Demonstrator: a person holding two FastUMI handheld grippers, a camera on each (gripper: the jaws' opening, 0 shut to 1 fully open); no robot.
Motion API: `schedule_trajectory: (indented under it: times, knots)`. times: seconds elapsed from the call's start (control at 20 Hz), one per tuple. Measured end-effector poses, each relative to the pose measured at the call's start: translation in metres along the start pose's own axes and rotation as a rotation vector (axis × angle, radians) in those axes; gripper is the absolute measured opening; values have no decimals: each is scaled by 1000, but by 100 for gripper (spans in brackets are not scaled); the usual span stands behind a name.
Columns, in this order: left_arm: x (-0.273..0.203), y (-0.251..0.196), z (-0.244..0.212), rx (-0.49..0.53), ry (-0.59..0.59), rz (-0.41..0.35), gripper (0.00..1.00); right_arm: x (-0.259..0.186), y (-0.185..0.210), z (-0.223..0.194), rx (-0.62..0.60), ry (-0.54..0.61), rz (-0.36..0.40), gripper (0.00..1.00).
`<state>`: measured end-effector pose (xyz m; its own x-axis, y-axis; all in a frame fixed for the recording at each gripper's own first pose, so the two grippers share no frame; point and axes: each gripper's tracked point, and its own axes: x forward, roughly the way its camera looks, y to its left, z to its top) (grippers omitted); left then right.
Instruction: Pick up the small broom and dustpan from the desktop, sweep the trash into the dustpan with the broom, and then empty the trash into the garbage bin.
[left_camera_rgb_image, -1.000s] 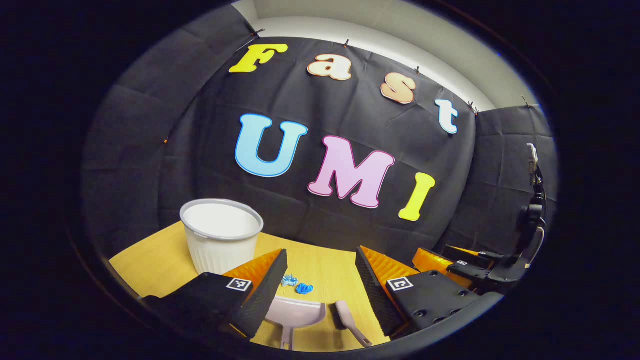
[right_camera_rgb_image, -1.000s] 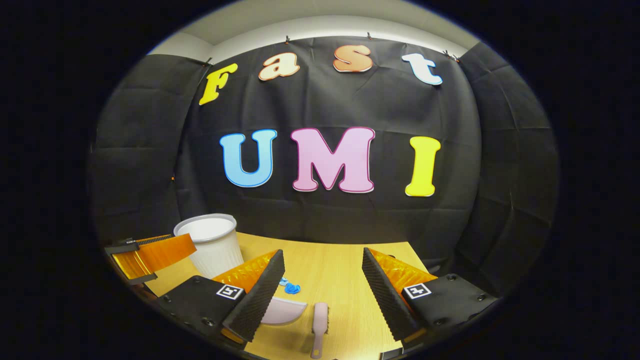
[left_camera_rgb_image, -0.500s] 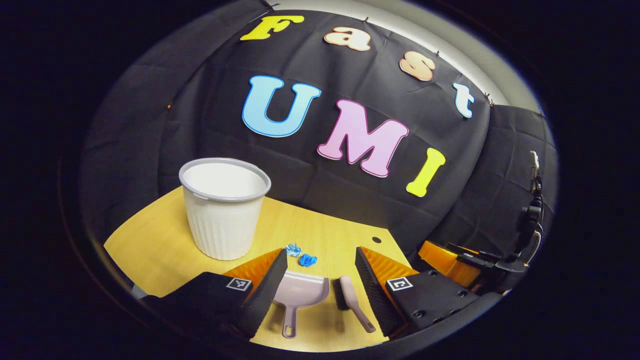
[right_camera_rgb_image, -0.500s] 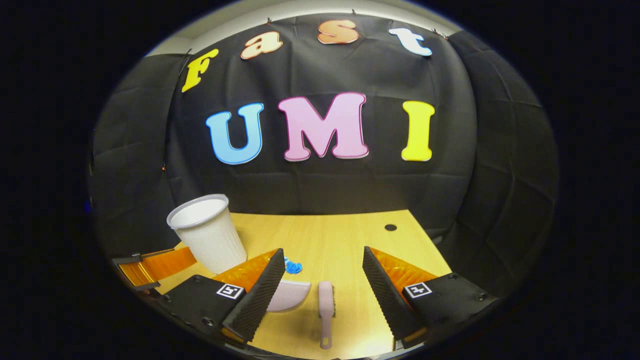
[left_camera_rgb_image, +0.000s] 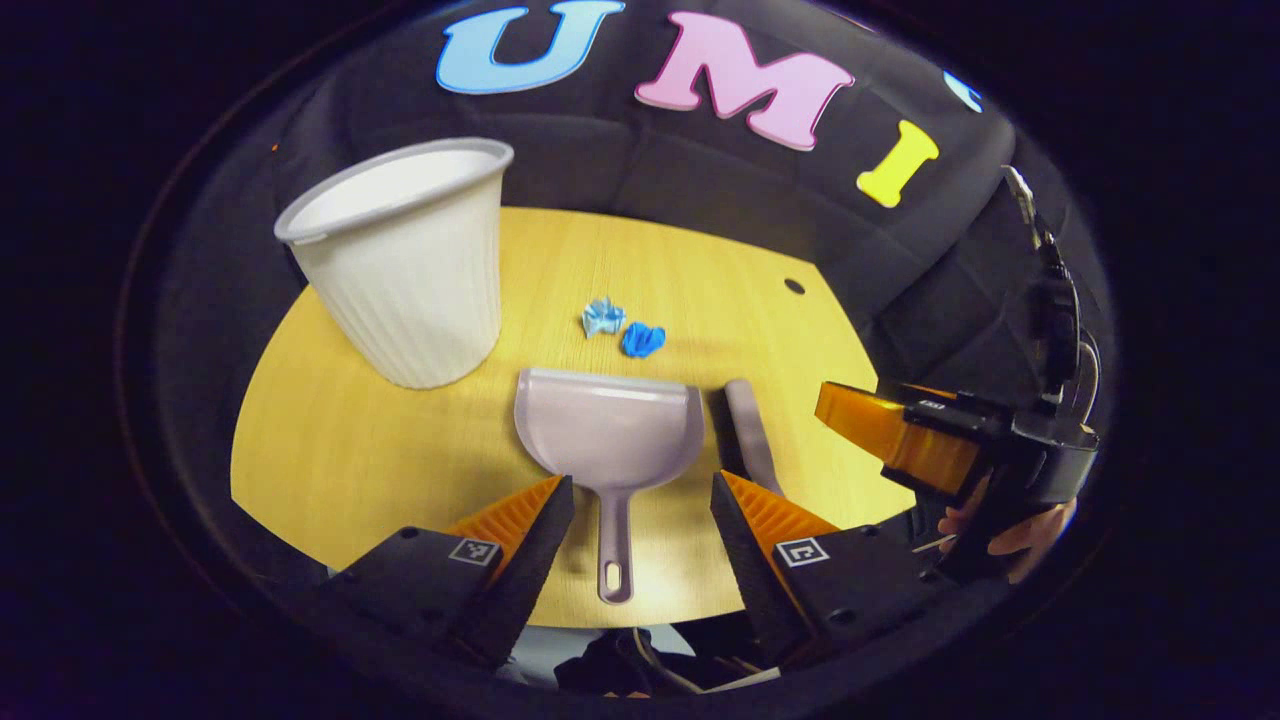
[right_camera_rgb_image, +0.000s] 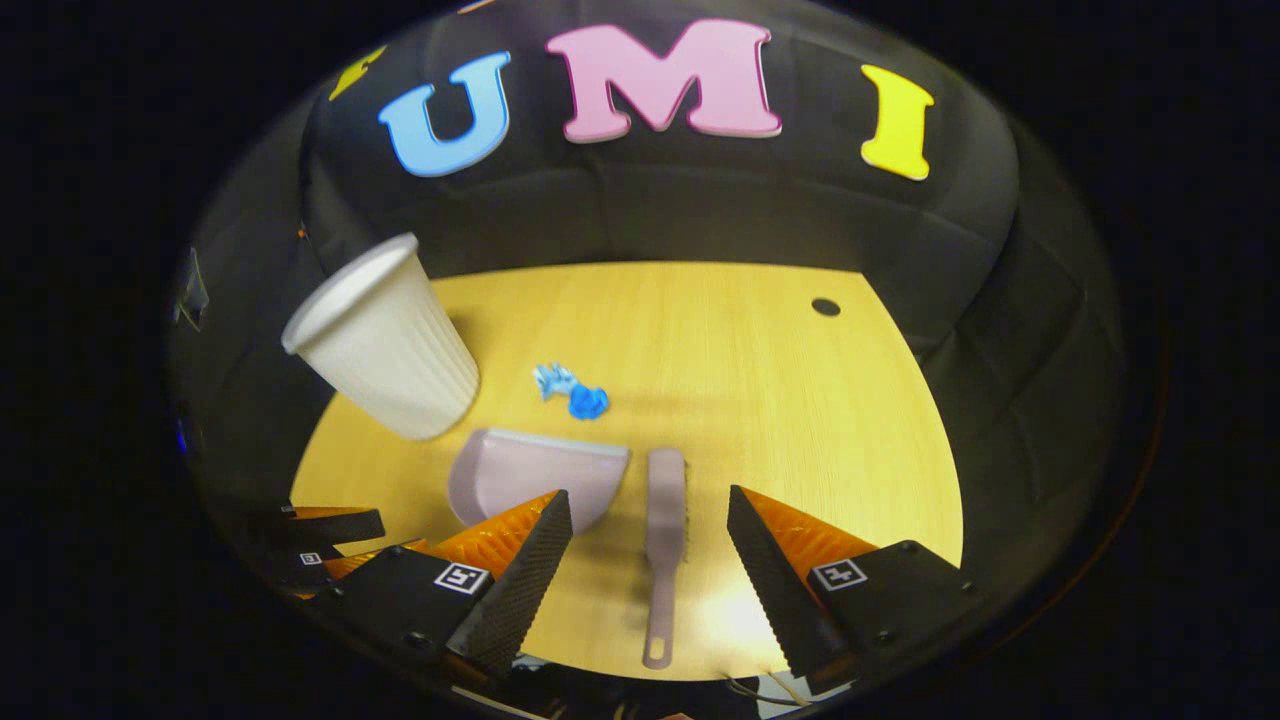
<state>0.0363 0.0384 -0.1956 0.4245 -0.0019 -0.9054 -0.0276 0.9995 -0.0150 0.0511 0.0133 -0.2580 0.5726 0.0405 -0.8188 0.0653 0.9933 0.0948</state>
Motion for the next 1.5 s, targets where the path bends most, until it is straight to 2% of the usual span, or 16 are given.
schedule_trajectory:
  times: [0.05,0.1,0.2,0.35,0.65,0.9,0.95,1.05,1.1,1.15,1.2,1.25,1.3,1.4,1.45,1.5]
  knots:
    - [-4,-1,1,-17,75,-4,83,13,-3,-19,2,96,-5,95]
    - [-8,-1,8,-34,149,10,83,18,-4,-35,23,185,7,100]
    - [-19,-1,26,-17,237,55,83,32,-11,-66,61,348,-1,98]
    - [-20,1,34,10,388,119,83,54,-23,-94,45,481,-40,99]
    - [-14,3,42,53,475,193,83,76,-27,-106,47,562,-62,99]
    - [1,-2,37,49,517,196,83,79,-22,-122,34,616,-54,98]
    - [3,-2,35,53,526,200,83,78,-22,-126,18,638,-57,90]
    - [5,-1,37,62,529,218,83,79,-23,-125,-5,631,-68,92]
    - [9,-1,39,72,525,222,83,81,-26,-126,-6,626,-78,97]
    - [9,-2,40,83,527,222,81,81,-26,-126,0,632,-84,95]
    - [9,-2,40,83,528,224,83,81,-27,-124,1,630,-85,82]
    - [9,-2,40,79,527,223,83,81,-27,-126,-3,634,-85,94]
    - [9,-3,42,73,521,223,82,81,-28,-125,2,637,-86,75]
    - [9,-3,43,40,514,223,65,82,-26,-124,23,641,-90,62]
    - [10,-3,41,21,518,218,51,82,-26,-124,19,644,-91,45]
    - [9,-4,40,10,529,220,43,80,-26,-124,10,645,-84,44]
